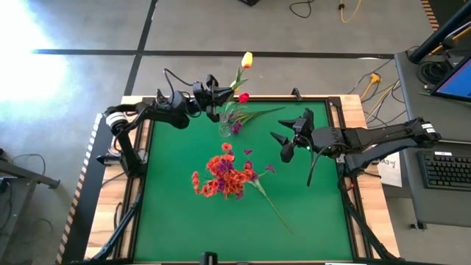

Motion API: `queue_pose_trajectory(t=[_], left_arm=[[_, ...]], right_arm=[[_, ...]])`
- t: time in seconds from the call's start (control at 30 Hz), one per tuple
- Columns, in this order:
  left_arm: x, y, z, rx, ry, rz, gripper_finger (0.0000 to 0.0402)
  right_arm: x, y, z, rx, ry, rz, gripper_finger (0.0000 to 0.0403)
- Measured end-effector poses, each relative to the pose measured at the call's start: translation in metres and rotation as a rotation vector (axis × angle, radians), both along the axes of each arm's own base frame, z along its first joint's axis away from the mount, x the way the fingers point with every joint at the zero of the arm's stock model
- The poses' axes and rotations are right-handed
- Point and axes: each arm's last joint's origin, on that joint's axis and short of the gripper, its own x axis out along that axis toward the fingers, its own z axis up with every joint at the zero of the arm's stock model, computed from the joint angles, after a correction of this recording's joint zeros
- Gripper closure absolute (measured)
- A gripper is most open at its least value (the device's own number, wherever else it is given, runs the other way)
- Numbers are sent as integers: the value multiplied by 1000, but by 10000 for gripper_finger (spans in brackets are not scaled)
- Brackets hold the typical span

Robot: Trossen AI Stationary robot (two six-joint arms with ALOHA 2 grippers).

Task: Sort flowers into vase by color
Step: Put the yellow tulip into the transparent vase

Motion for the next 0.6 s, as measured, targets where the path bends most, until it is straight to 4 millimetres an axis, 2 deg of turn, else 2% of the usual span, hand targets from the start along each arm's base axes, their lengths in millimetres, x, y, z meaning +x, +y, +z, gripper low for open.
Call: queue_pose_trajectory(t=[0.33,0.6], left_arm=[[3,2,-11,-65,23,-26,402],[3,2,-12,-87,22,-38,402]], right_arm=[[0,0,0,0,1,1,156],[0,0,0,2,1,8,156]])
